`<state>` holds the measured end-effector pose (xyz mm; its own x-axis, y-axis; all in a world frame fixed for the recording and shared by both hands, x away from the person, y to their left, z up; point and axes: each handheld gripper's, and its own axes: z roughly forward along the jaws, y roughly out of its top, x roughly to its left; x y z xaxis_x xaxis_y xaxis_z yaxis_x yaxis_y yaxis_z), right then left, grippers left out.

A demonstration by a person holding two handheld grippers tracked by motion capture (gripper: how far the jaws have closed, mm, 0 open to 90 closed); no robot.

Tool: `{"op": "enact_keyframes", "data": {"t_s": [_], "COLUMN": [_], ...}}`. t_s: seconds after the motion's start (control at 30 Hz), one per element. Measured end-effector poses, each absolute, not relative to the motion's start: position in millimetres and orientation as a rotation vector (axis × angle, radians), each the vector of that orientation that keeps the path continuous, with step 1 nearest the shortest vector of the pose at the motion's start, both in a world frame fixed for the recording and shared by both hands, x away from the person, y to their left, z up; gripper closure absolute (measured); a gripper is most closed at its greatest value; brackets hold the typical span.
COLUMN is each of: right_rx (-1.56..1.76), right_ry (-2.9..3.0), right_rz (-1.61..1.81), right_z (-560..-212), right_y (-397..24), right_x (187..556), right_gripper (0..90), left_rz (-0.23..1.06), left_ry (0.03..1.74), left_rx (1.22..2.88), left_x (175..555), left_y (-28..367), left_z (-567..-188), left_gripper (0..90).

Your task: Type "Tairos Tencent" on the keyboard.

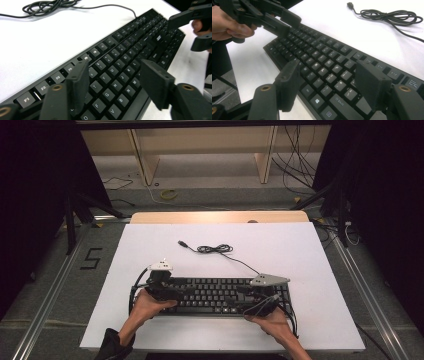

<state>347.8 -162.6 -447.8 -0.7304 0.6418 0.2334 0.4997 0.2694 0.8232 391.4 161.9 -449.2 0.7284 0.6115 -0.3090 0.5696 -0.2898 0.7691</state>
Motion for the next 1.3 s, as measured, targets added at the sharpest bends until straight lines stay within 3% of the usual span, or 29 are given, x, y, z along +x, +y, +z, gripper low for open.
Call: {"op": "enact_keyframes", "data": {"t_s": [0.47,1.3], "right_rx": [1.077,1.083], "right_ry": [2.351,2.267], "right_rz": [1.471,1.454], "right_z": [-445.9,-451.2], "right_y": [-173.9,-211.3], "right_x": [339.2,315.0], "right_gripper": [37.0,35.4], "left_rz": [0.073,0.107], "left_ry": [0.873,0.865], "left_rx": [1.875,1.816], "left_x": [370.2,335.9], "left_y": [176.6,197.7], "left_z": [-446.0,-458.7], "left_gripper": [30.7,28.8]}}
